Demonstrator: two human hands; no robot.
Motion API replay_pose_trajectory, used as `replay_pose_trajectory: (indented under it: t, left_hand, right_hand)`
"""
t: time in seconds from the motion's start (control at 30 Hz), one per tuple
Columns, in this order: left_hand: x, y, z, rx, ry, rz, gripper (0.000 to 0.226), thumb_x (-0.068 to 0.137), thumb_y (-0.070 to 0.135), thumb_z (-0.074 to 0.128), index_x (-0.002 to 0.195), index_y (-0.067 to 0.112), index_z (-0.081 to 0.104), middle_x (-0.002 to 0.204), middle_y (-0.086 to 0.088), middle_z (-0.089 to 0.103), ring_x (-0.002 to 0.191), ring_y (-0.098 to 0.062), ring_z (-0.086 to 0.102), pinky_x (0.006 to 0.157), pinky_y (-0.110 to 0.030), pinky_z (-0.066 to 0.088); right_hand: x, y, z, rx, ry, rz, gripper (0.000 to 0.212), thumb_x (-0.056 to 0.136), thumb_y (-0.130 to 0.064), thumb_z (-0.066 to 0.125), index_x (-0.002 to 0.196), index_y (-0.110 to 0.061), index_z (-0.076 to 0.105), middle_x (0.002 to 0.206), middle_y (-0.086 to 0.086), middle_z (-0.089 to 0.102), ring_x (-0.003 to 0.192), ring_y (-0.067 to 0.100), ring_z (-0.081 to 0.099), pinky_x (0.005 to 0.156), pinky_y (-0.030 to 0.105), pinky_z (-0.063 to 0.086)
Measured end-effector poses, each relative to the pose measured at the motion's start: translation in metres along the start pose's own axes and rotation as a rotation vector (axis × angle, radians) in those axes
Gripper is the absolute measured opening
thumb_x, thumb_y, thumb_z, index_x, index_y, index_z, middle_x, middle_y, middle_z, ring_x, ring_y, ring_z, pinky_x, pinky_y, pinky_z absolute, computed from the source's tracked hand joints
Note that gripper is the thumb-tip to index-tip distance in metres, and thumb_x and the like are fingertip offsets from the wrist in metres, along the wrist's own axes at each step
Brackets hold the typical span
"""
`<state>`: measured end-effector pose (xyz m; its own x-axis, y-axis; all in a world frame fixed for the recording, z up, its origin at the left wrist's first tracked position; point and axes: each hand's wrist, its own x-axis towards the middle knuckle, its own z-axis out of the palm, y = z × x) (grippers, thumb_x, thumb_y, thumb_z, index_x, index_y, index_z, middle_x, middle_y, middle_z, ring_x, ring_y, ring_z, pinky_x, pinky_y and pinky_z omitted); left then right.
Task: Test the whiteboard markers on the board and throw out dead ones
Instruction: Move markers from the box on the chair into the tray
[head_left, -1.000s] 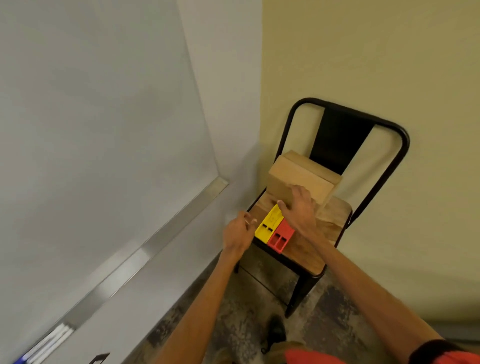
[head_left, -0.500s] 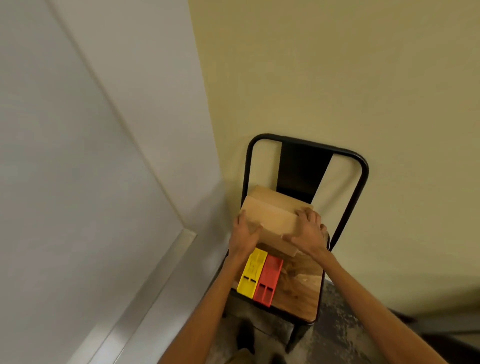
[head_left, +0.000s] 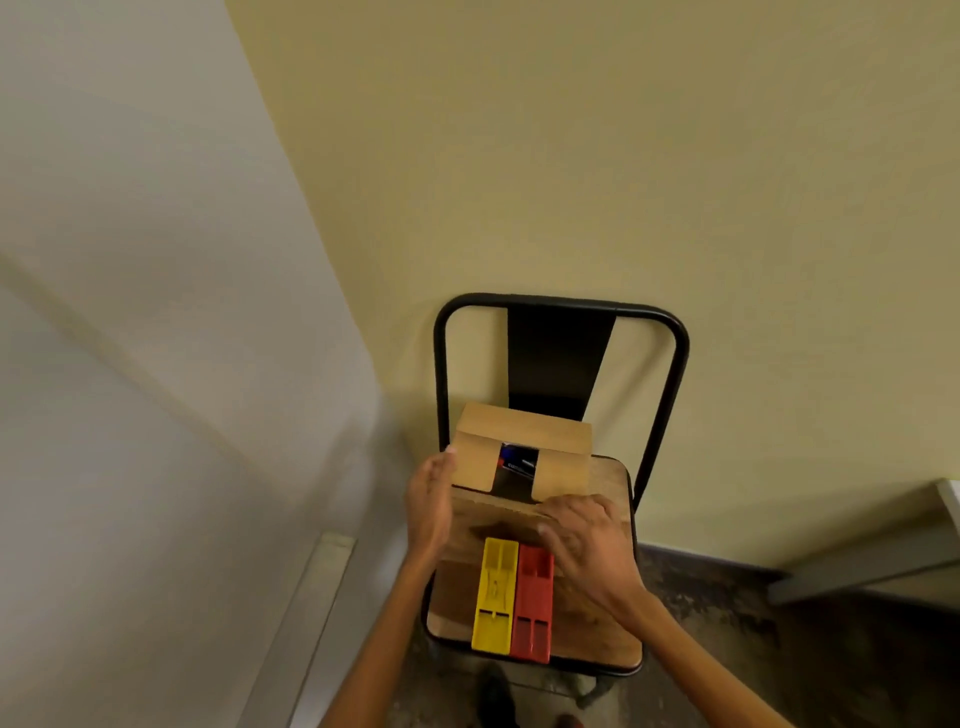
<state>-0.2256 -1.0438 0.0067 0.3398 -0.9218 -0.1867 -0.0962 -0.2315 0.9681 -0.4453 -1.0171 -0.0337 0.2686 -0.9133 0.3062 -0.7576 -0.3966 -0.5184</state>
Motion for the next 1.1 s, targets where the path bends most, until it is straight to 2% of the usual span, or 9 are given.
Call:
replay_pose_trajectory:
  t: [0.1, 0.27, 0.4, 0.5, 0.67, 0.77, 0.93, 1.03, 1.1]
  left_hand:
    - [0.001, -0.019, -0.005, 0.228, -0.067, 0.041, 0.026, 0.094, 0.025, 0.065, 0.119, 0.017, 0.065, 0.119, 0.002, 0.066, 0.114, -0.013, 0.059, 0.092, -0.023, 0.048]
    - [-0.001, -0.037, -0.006, 0.564, -0.084, 0.151, 0.051, 0.091, 0.025, 0.07, 0.138, 0.021, 0.052, 0.14, -0.002, 0.051, 0.131, -0.019, 0.046, 0.108, -0.039, 0.041]
    - [0.001, -0.04, 0.0, 0.836, -0.132, 0.142, 0.075, 0.095, 0.038, 0.062, 0.156, 0.023, 0.023, 0.156, -0.003, 0.035, 0.142, -0.023, 0.034, 0.113, -0.05, 0.031]
    - [0.006, -0.039, 0.01, 0.946, -0.151, 0.1, 0.082, 0.095, 0.054, 0.054, 0.158, 0.019, 0.015, 0.16, -0.006, 0.028, 0.145, -0.024, 0.028, 0.115, -0.054, 0.027]
    - [0.018, -0.04, 0.036, 0.933, -0.081, 0.067, 0.098, 0.087, 0.063, 0.06, 0.156, 0.009, 0.015, 0.154, -0.015, 0.034, 0.14, -0.031, 0.037, 0.11, -0.056, 0.035]
    - [0.027, -0.034, 0.045, 0.946, -0.057, 0.059, 0.101, 0.082, 0.056, 0.069, 0.153, 0.008, 0.016, 0.148, -0.016, 0.04, 0.134, -0.033, 0.043, 0.106, -0.054, 0.04]
    - [0.034, -0.032, 0.045, 0.896, -0.068, 0.086, 0.084, 0.087, 0.041, 0.07, 0.151, 0.014, 0.022, 0.142, -0.017, 0.044, 0.125, -0.033, 0.05, 0.102, -0.046, 0.046]
    - [0.031, -0.031, 0.037, 0.76, -0.107, 0.12, 0.07, 0.095, 0.044, 0.059, 0.152, 0.018, 0.028, 0.148, -0.012, 0.041, 0.127, -0.03, 0.049, 0.103, -0.044, 0.046]
    - [0.028, -0.022, 0.031, 0.596, -0.094, 0.127, 0.054, 0.101, 0.04, 0.05, 0.148, 0.017, 0.037, 0.133, -0.005, 0.053, 0.108, -0.021, 0.059, 0.086, -0.029, 0.049]
  right_hand:
    - [-0.013, -0.004, 0.001, 0.016, -0.074, 0.0, 0.042, 0.101, -0.053, 0.036, 0.127, -0.033, 0.062, 0.128, -0.012, 0.063, 0.123, -0.001, 0.046, 0.11, 0.021, 0.016]
    - [-0.028, 0.002, 0.014, -0.017, -0.198, 0.038, 0.048, 0.106, -0.049, 0.017, 0.147, -0.041, 0.039, 0.154, -0.01, 0.038, 0.145, 0.002, 0.022, 0.119, 0.031, 0.007]
    - [-0.038, 0.004, 0.025, -0.121, -0.278, 0.069, 0.047, 0.105, -0.047, 0.019, 0.151, -0.044, 0.029, 0.162, -0.007, 0.02, 0.15, 0.008, 0.008, 0.12, 0.037, 0.002]
    - [-0.033, 0.002, 0.03, -0.146, -0.232, 0.089, 0.045, 0.103, -0.043, 0.028, 0.146, -0.042, 0.039, 0.159, -0.003, 0.031, 0.148, 0.014, 0.02, 0.119, 0.043, 0.012]
    - [-0.005, -0.009, 0.023, -0.088, -0.038, 0.17, 0.033, 0.097, -0.045, 0.04, 0.114, -0.031, 0.065, 0.129, -0.007, 0.057, 0.132, 0.015, 0.039, 0.106, 0.045, 0.028]
    - [0.024, -0.012, 0.021, -0.099, -0.08, 0.333, 0.041, 0.092, -0.053, 0.048, 0.124, -0.03, 0.057, 0.134, -0.005, 0.049, 0.132, 0.017, 0.038, 0.109, 0.047, 0.028]
    - [0.055, -0.01, 0.024, -0.107, -0.165, 0.506, 0.083, 0.077, -0.07, 0.058, 0.144, -0.028, 0.034, 0.146, 0.0, 0.035, 0.135, 0.023, 0.035, 0.108, 0.053, 0.035]
    - [0.061, -0.004, 0.022, -0.089, -0.13, 0.563, 0.09, 0.071, -0.063, 0.07, 0.142, -0.02, 0.033, 0.141, 0.005, 0.04, 0.128, 0.026, 0.042, 0.102, 0.051, 0.044]
    - [0.062, -0.002, 0.019, -0.024, -0.109, 0.562, 0.088, 0.073, -0.051, 0.074, 0.144, -0.02, 0.032, 0.143, 0.005, 0.043, 0.127, 0.027, 0.046, 0.1, 0.05, 0.048]
